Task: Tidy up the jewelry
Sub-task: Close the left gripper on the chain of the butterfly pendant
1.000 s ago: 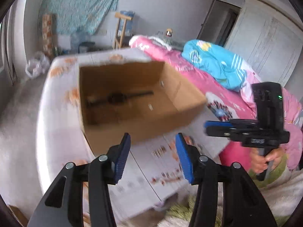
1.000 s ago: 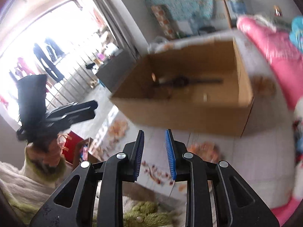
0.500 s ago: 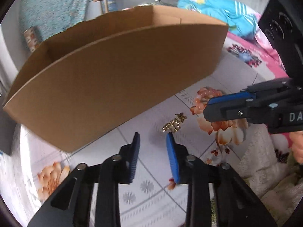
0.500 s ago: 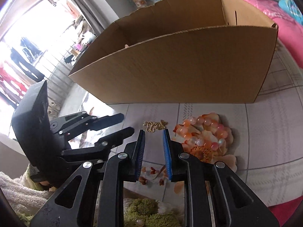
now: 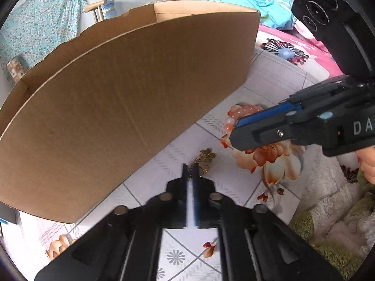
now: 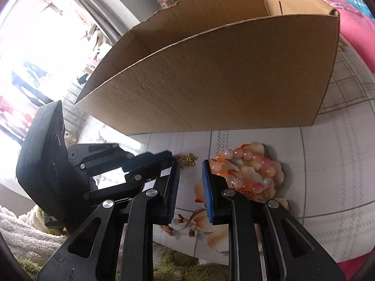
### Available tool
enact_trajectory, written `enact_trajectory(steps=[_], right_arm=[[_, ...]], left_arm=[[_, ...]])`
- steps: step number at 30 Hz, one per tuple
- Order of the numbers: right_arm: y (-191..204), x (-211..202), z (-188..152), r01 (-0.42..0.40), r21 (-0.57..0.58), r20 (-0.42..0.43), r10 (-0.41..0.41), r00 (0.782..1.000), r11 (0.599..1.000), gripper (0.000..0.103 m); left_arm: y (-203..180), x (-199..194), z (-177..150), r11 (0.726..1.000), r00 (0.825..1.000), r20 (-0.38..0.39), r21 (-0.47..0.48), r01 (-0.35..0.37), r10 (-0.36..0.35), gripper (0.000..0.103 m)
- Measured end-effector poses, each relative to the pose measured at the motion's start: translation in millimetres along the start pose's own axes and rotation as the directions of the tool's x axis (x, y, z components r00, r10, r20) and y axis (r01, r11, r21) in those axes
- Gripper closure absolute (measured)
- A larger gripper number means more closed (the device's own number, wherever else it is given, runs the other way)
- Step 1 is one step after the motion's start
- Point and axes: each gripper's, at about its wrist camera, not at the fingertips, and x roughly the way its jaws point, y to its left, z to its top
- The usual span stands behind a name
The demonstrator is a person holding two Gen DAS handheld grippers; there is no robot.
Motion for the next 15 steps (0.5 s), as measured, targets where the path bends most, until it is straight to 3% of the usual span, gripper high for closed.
enact_trajectory(steps=[8,15], right_arm=[[-4,-9,-10,0.009,0.012,0.011,-0.009,1.0,1.0,0.083],[0,-11,-14,0.001,0.005,0.012,-0.001,1.0,1.0,0.082]], left_arm=[[7,-24,-5,0.995,0.997,0.062,-0.089,0.046,-0.04,0.102],[15,-52,-8,0.984,0.993,0.113,-0.175,0.034,-0.014,0.102]])
